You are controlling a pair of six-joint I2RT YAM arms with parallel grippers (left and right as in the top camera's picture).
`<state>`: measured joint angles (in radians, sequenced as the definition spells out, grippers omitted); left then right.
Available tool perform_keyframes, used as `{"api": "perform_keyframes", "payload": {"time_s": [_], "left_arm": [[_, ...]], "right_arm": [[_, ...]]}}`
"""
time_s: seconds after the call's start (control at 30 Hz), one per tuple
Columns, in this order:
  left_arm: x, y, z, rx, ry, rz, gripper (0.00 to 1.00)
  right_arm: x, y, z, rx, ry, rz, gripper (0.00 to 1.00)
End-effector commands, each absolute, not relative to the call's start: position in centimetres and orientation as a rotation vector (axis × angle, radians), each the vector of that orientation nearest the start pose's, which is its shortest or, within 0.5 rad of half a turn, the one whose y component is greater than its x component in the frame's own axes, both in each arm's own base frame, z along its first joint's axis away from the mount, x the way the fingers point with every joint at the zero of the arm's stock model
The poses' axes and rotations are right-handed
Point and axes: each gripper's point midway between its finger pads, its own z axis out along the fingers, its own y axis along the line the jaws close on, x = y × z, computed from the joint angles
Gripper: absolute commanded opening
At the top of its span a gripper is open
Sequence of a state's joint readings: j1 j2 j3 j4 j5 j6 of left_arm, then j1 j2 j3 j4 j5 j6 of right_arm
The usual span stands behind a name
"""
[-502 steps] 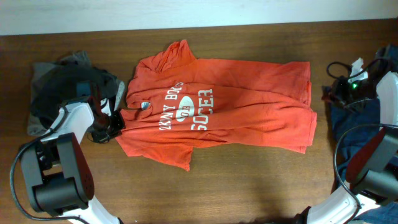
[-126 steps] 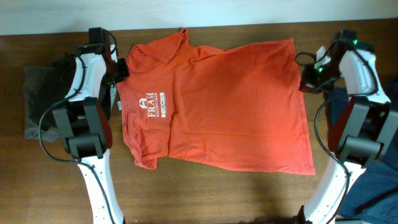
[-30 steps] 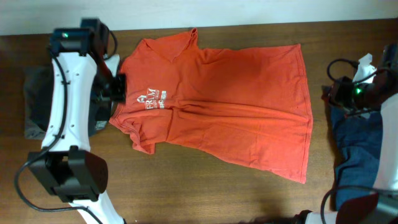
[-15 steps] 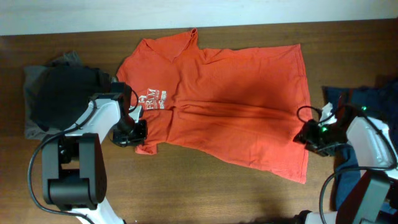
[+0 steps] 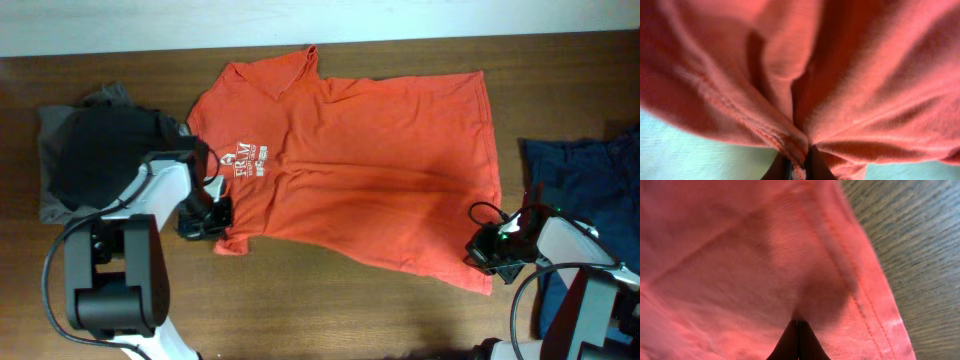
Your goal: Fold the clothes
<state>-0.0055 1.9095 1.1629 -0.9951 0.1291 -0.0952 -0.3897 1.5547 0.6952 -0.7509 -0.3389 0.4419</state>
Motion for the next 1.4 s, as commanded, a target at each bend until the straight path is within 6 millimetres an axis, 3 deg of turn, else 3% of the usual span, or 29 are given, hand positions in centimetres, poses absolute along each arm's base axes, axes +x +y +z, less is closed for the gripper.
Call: {"api": "perform_keyframes", "payload": {"time_s": [0.0, 0.1, 0.2, 0.47, 0.73, 0.77, 0.83, 1.03, 1.1, 1.2, 1.37], "left_arm": [[27.6, 2.3, 0.0, -0.35, 3.335, -0.047, 0.01], [27.9, 4.3, 1.3, -0.42, 3.274, -0.06, 0.01], [28.1, 5.0, 2.2, -0.437, 3.237, -0.059, 0.01], [27.9, 6.9, 3.3, -0.428, 3.211, 0.107, 0.0], [27.1, 10.0, 4.4, -0.604, 3.163, 0.156, 0.03], [27.2, 9.9, 4.4, -0.617, 3.157, 0.121, 0.25], [27.3, 9.4, 4.4, -0.622, 3.157, 0.068, 0.47], [26.5, 7.7, 4.5, -0.618, 3.201, -0.068, 0.47], [26.2, 5.9, 4.7, -0.549, 3.223, -0.24, 0.46], [26.0, 4.3, 5.1, -0.488, 3.229, -0.389, 0.46], [24.1, 1.8, 6.4, -0.411, 3.281, -0.62, 0.46]], "right_arm": [[19.0, -5.2, -2.5, 1.403, 2.913, 0.262, 0.04], [18.5, -6.1, -2.6, 1.41, 2.919, 0.174, 0.04], [18.3, -6.4, -2.6, 1.392, 2.93, 0.138, 0.04], [17.4, -7.3, -2.6, 1.386, 2.958, 0.028, 0.04], [17.0, -7.7, -2.5, 1.388, 2.968, -0.025, 0.04], [17.0, -7.7, -2.4, 1.388, 2.968, -0.025, 0.04], [17.1, -7.8, -2.4, 1.386, 2.965, -0.024, 0.04], [18.1, -6.7, -2.1, 1.282, 2.999, 0.109, 0.2], [20.1, -5.6, -1.1, 1.151, 2.99, 0.283, 0.26], [22.3, -5.4, 1.4, 1.099, 2.922, 0.373, 0.3], [25.9, -7.0, 7.8, 0.993, 2.768, 0.338, 0.43]]}}
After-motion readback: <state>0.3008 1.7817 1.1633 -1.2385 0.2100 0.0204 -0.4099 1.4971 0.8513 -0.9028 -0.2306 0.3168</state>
